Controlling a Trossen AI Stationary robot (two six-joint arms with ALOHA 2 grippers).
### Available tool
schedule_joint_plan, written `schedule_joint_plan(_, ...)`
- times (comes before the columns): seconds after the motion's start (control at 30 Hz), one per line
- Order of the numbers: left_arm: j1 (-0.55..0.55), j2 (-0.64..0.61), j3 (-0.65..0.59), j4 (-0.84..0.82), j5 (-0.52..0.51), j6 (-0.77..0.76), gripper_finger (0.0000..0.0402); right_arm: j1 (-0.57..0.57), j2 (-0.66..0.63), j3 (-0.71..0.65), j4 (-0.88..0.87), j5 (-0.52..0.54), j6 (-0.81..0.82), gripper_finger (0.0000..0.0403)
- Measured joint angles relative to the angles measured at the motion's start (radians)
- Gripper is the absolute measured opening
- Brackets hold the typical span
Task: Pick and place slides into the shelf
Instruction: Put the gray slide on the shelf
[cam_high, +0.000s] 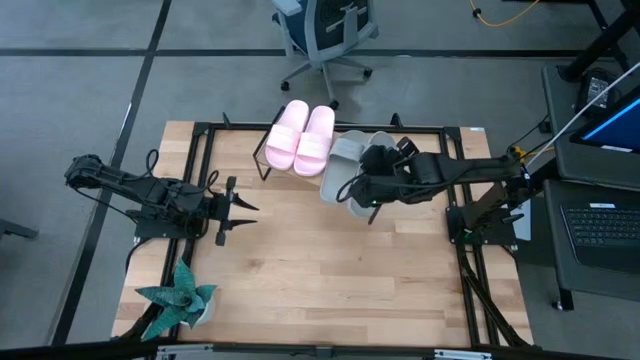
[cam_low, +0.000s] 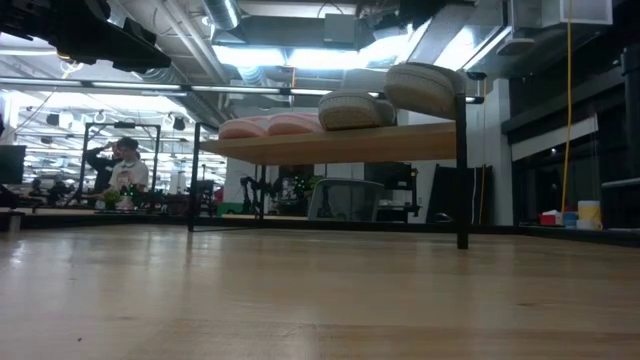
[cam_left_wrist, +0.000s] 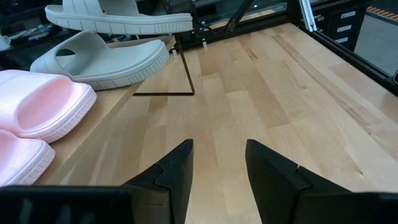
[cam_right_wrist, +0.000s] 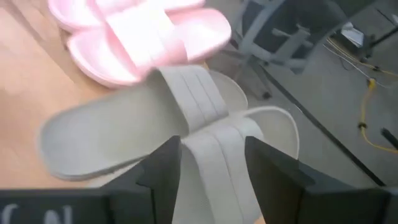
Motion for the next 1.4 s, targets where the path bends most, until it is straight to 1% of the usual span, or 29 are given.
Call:
schedule_joint_plan(0.1,0.000,0.000,0.000,0.000,0.000,0.000,0.0139,0.015,-0.001,0.029,0.005,0.002,-0.004,0.0179)
schedule_joint_plan(0.2,0.000,0.000,0.000,0.000,0.000,0.000,0.0139,0.031,0.000,0.027,0.000,0.001,0.001,0.0179)
schedule_joint_plan(0.43,0.000,0.000,0.000,0.000,0.000,0.000,0.0139,0.072,-0.001,-0.073,0.029,0.008,0.001,0.0179)
schedule_joint_plan(0.67,0.000,0.000,0.000,0.002,0.000,0.000,0.0139,0.139,0.000,-0.198,0.104,0.092,-0.022,0.0179)
schedule_joint_plan(0.83,0.000,0.000,0.000,0.004,0.000,0.000,0.0139,0.168,0.000,-0.219,0.107,0.217,0.002,0.0179)
schedule_joint_plan(0.87,0.000,0.000,0.000,0.004,0.000,0.000,0.0139,0.169,0.000,-0.220,0.104,0.222,0.000,0.0179)
schedule_joint_plan(0.93,0.000,0.000,0.000,0.004,0.000,0.009,0.0139,0.169,0.000,-0.221,0.101,0.200,-0.022,0.0179)
schedule_joint_plan(1.0,0.000,0.000,0.000,0.020,0.000,0.044,0.0139,0.168,0.000,-0.221,0.100,0.156,-0.023,0.0179)
schedule_joint_plan(1.07,0.000,0.000,0.000,0.057,0.000,0.075,0.0139,0.160,0.000,-0.221,0.100,0.133,-0.021,0.0179)
schedule_joint_plan(1.17,0.000,0.000,0.000,0.196,0.000,0.073,0.0139,0.159,-0.010,-0.221,0.096,0.124,-0.023,0.0179)
schedule_joint_plan(1.33,0.000,-0.002,0.003,0.440,0.000,-0.034,0.0139,0.160,-0.088,-0.176,0.091,0.072,-0.022,0.0179)
schedule_joint_plan(1.4,0.000,-0.006,0.024,0.463,0.007,-0.073,0.0139,0.164,-0.132,-0.143,0.103,0.047,-0.025,0.0179)
